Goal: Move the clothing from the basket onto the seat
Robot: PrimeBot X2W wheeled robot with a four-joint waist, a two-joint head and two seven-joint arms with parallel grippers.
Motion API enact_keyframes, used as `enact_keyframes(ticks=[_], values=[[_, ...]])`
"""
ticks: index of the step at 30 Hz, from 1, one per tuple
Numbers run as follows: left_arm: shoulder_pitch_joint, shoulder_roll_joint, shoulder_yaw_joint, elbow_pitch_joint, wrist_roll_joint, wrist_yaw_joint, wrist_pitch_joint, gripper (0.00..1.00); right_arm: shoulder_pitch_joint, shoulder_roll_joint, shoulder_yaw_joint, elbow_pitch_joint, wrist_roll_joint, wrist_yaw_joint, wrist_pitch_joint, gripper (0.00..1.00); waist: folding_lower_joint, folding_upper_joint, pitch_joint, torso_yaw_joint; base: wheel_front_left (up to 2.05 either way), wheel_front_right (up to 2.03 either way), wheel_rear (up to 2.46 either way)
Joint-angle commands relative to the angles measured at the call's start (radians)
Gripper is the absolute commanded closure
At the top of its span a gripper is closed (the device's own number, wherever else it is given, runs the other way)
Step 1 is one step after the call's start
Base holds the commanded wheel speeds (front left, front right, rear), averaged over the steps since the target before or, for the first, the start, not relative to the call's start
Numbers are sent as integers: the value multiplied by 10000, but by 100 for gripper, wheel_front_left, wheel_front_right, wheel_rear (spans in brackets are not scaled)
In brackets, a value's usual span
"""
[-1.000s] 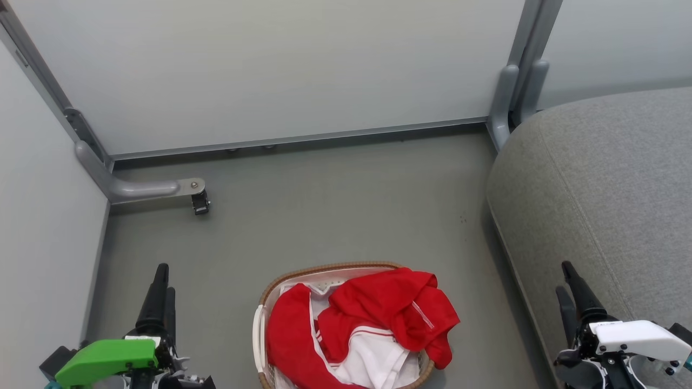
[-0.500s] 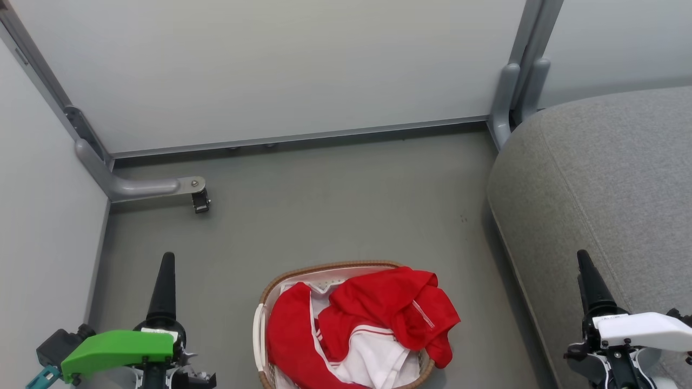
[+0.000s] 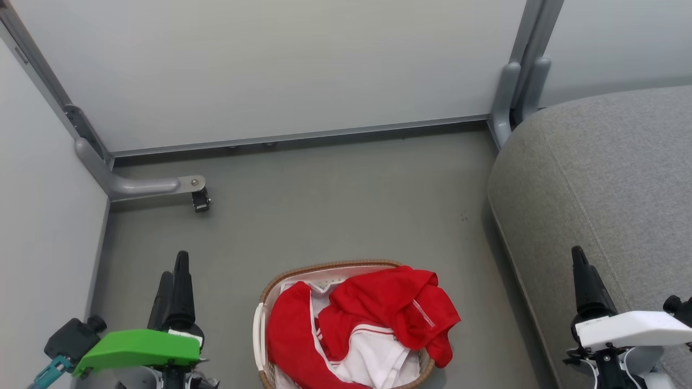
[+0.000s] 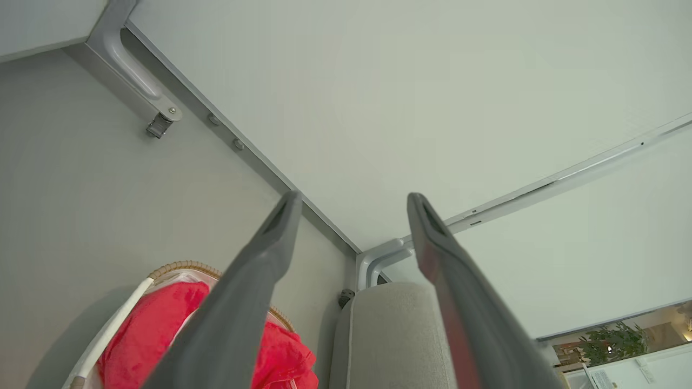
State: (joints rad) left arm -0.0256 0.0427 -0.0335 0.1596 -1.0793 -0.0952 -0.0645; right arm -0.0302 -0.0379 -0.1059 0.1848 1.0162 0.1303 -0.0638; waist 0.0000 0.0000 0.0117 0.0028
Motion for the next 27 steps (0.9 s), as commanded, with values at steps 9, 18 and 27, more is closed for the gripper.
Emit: enact_keyframes(ticks=[9,18,27], values=[[173,61,-308,-260,1970,137,-366,0,129,-80,238,-327,-1927,4,-379,0,0,0,13,5,0,0,0],[321,69,-572,-268,3460,261,-631,0,202,-93,423,-329,-3303,5,-637,0,0,0,8,19,0,0,0],[441,77,-773,-107,4548,373,-879,0,323,-103,639,-170,-4508,5,-891,0,0,0,-5,31,0,0,0]])
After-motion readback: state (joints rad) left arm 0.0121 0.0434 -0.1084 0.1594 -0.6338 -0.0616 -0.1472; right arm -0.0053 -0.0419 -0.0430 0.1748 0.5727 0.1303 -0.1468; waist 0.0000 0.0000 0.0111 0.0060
